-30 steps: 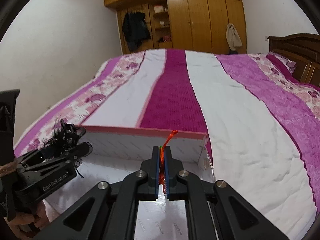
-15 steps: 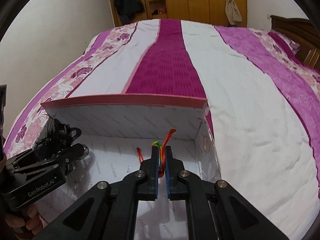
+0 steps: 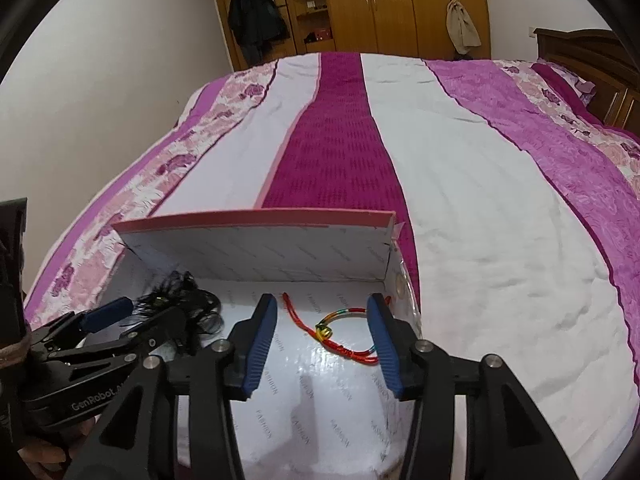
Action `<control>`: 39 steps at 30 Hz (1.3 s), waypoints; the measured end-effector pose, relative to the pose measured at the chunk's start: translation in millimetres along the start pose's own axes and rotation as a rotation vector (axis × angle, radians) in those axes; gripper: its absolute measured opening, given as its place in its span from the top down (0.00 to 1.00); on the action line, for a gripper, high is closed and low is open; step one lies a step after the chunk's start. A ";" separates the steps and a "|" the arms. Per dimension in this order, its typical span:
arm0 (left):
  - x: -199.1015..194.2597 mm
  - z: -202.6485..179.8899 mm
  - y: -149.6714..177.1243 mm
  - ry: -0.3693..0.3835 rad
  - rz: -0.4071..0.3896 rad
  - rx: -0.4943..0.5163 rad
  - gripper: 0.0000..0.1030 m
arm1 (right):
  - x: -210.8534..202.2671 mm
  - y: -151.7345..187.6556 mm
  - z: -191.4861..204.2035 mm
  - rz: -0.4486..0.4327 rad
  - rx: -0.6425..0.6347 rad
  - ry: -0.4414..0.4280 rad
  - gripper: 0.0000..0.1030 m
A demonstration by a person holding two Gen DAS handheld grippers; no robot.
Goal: Organize jewelry
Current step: 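Open the right gripper to drop the bracelet while the left releases the hair clip in the box, then move the left gripper to the gold pearl earring and grasp it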
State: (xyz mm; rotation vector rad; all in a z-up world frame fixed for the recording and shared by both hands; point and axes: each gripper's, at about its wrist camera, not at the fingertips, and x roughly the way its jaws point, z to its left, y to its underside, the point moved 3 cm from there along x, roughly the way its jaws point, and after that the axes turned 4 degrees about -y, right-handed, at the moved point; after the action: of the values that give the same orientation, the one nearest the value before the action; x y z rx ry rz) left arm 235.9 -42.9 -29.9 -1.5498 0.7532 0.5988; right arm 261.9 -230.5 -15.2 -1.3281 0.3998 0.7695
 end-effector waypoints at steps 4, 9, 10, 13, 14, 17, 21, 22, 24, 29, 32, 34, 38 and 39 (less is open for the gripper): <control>-23.6 3.1 -0.9 0.003 -0.045 -0.002 0.28 | -21.8 2.2 6.6 -0.032 -0.018 -0.011 0.48; -50.0 5.2 1.7 0.018 -0.074 0.007 0.28 | -52.8 6.8 11.9 -0.076 -0.008 -0.038 0.47; -56.4 5.8 2.9 0.016 -0.079 0.011 0.28 | -58.1 7.9 13.1 -0.083 -0.007 -0.041 0.47; -72.7 7.8 7.6 0.020 -0.091 0.016 0.28 | -75.9 12.6 17.2 -0.101 -0.005 -0.051 0.47; -76.6 8.4 9.7 0.025 -0.090 0.013 0.28 | -81.1 14.5 18.4 -0.104 -0.005 -0.058 0.47; -88.3 12.8 16.0 0.043 -0.071 -0.002 0.28 | -95.1 21.7 22.6 -0.106 -0.007 -0.078 0.46; -102.7 19.7 25.9 0.040 -0.064 -0.011 0.28 | -113.4 33.6 28.2 -0.109 -0.013 -0.085 0.46; -106.0 21.5 28.4 0.039 -0.062 -0.014 0.28 | -117.5 36.8 29.2 -0.108 -0.013 -0.087 0.46; -111.6 25.3 34.3 0.035 -0.059 -0.019 0.28 | -125.2 42.7 30.5 -0.110 -0.013 -0.089 0.46; -121.0 37.7 50.3 0.011 -0.042 -0.023 0.28 | -139.6 55.9 30.9 -0.106 -0.012 -0.085 0.46; -123.7 43.6 60.3 0.001 -0.023 -0.018 0.28 | -147.2 65.9 31.5 -0.103 -0.012 -0.081 0.45; -124.7 45.8 68.7 -0.005 -0.005 -0.008 0.28 | -151.4 73.4 30.8 -0.097 -0.010 -0.078 0.45; -123.4 48.5 83.0 -0.001 0.019 -0.001 0.28 | -155.0 85.9 29.6 -0.082 -0.006 -0.074 0.45; -121.0 49.8 87.4 -0.001 0.032 -0.003 0.28 | -155.1 90.6 29.0 -0.074 -0.004 -0.071 0.45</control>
State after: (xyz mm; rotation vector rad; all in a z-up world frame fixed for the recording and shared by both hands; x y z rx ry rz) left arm 93.4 17.9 -2.2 -1.5424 0.7780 0.6242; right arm 85.8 -240.2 29.8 -1.3080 0.2910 0.7535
